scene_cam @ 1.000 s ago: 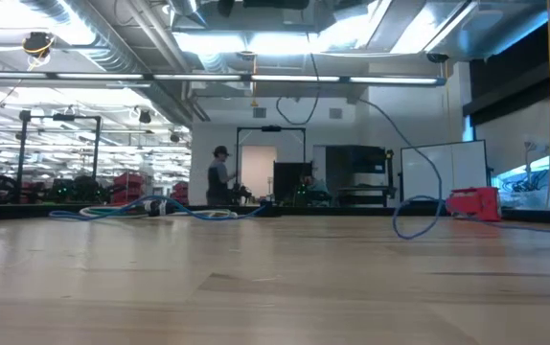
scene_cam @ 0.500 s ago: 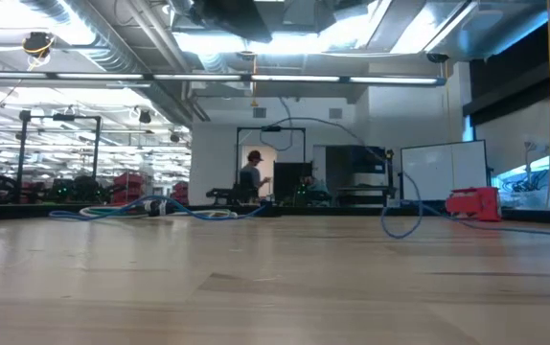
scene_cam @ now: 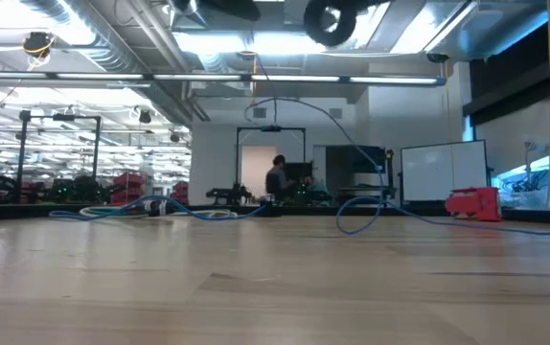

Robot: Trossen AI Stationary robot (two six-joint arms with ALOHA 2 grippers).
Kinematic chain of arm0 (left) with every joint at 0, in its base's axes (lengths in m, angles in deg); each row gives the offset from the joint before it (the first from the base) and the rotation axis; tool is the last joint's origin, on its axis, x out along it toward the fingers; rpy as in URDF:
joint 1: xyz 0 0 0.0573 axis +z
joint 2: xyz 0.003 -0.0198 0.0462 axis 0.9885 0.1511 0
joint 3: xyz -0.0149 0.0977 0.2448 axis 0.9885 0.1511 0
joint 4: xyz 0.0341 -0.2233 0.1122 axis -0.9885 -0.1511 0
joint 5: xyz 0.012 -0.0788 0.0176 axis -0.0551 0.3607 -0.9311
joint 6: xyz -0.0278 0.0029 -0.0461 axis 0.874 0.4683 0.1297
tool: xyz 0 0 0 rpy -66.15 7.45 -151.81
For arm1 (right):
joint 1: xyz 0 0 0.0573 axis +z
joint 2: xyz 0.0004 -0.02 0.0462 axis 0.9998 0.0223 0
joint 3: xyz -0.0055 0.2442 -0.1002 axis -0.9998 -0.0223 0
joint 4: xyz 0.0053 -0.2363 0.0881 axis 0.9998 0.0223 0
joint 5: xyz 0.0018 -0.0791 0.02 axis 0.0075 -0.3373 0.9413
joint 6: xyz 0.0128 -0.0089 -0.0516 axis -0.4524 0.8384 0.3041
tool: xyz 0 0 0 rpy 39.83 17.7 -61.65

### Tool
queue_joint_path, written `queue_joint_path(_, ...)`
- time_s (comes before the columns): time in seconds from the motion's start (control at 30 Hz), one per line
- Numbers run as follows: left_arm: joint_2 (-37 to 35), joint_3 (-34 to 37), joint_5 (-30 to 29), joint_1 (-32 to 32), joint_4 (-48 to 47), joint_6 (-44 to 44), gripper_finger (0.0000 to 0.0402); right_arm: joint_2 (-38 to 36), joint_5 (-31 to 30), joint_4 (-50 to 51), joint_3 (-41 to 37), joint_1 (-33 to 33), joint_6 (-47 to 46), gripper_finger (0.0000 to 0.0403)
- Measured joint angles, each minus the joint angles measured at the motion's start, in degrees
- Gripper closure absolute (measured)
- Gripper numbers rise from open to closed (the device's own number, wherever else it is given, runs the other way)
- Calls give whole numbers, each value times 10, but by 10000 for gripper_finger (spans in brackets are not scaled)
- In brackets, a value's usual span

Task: Coil cords
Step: Coil the blue wire onto the black spool

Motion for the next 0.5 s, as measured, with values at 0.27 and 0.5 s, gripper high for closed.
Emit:
queue_joint_path(0.27,0,0,25,-2,7,28,401,90,-118,-60,-1,0,18,398)
queue_joint_path(0.5,32,-1,58,-5,84,16,401,131,-119,-159,-1,-16,63,398)
